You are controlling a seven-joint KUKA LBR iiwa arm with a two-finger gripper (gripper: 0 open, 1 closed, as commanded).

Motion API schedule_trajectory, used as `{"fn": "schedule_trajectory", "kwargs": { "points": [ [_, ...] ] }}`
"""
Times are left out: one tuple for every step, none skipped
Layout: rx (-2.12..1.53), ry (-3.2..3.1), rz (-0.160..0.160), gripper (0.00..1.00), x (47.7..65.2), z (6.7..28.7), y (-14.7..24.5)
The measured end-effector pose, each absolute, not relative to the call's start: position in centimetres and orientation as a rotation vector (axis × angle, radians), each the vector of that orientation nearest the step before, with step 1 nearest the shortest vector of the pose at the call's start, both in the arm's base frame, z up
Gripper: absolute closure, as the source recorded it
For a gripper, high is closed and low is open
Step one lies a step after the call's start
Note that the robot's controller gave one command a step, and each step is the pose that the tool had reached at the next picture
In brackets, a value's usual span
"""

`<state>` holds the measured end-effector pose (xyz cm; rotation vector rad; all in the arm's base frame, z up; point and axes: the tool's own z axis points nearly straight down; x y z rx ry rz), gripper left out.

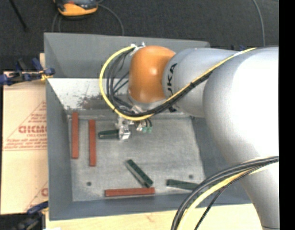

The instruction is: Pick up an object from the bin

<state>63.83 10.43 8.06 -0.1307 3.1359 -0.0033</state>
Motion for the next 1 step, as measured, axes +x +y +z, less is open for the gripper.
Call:
{"fn": "schedule_trajectory", "kwargs": {
  "points": [
    [-0.743, 3.044, 0.001, 1.00, 61.82, 18.13, 16.87]
  ]
}}
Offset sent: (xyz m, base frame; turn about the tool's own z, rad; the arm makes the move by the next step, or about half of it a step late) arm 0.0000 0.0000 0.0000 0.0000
